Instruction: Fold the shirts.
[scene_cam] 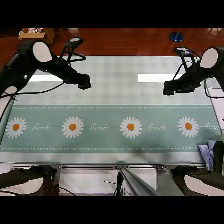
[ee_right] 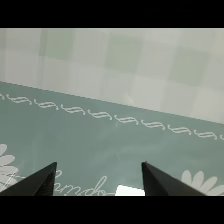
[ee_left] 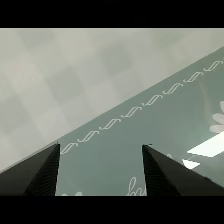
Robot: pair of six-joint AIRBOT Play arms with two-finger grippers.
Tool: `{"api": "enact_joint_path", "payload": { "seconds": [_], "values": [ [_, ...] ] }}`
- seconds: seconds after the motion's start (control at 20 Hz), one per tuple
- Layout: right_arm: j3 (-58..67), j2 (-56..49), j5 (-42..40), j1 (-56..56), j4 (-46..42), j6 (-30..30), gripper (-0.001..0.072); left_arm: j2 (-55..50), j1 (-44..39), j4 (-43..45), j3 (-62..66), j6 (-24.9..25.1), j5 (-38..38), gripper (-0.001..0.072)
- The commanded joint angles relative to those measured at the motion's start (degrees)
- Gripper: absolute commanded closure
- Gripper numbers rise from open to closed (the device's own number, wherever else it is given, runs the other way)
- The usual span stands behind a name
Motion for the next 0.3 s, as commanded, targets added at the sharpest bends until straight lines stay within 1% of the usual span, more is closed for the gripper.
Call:
{"api": "enact_joint_path", "payload": {
  "seconds": [0.0,0.25],
  "values": [
    [0.07,-0.04,0.0,0.07,0.0,0.0,0.0117,1.49,0.31,-0.48,0.09,0.17,0.66,0.0087],
    [0.07,-0.04,0.02,0.07,0.0,0.0,0.0117,1.11,0.33,-0.44,0.09,0.2,0.66,0.0087]
  ]
}}
